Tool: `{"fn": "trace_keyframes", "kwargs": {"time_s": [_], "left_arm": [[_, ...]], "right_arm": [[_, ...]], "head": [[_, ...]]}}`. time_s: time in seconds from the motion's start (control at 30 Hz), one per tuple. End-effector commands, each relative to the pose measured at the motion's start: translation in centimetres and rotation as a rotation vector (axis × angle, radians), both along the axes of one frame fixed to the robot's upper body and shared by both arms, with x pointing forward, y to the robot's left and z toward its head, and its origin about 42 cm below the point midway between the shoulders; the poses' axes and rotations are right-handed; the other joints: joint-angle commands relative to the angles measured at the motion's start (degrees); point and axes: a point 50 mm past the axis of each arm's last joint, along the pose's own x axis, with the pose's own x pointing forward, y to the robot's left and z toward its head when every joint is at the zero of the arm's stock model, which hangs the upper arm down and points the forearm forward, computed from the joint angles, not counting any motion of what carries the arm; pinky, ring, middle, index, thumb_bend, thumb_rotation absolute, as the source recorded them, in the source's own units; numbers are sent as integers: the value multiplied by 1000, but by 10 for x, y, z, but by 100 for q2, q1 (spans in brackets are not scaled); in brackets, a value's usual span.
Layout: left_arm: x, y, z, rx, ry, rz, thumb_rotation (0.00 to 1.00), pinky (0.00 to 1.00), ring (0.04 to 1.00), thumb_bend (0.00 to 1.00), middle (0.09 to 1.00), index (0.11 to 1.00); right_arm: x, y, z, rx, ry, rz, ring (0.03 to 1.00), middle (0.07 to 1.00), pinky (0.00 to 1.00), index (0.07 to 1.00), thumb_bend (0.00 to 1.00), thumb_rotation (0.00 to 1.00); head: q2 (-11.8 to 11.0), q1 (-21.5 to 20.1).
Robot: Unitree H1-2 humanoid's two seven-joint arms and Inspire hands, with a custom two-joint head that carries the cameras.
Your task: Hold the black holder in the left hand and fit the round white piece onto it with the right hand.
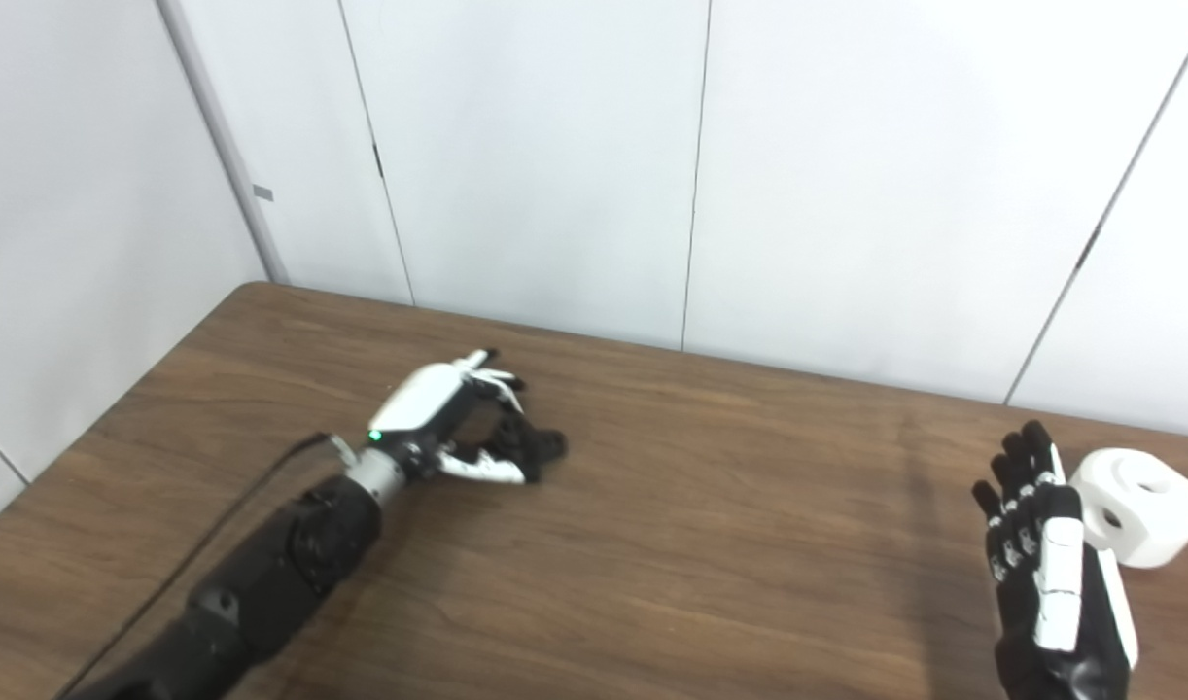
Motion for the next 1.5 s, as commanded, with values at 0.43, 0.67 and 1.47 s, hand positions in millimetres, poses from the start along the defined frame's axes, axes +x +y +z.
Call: {"fn": "trace_keyframes", "kwargs": {"time_s": [0.43, 0.67, 1.47], "left_arm": [[-34, -66, 6, -108, -37, -184, 55, 1000, 1000, 524, 825, 482], [-54, -92, 1, -162, 10, -264, 55, 1000, 1000, 524, 825, 481], [-78, -103, -11, -232, 98, -329, 51, 1000, 1000, 523, 826, 481]], "right_arm": [[0, 14, 26, -1, -96, 26, 990, 986, 967, 971, 495, 987], [-3, 21, 29, -4, -108, 22, 971, 974, 926, 964, 500, 982], [-10, 37, 40, -29, -131, 24, 947, 954, 887, 939, 552, 944]], "head": [[233, -549], [360, -951], [535, -1642]]}}
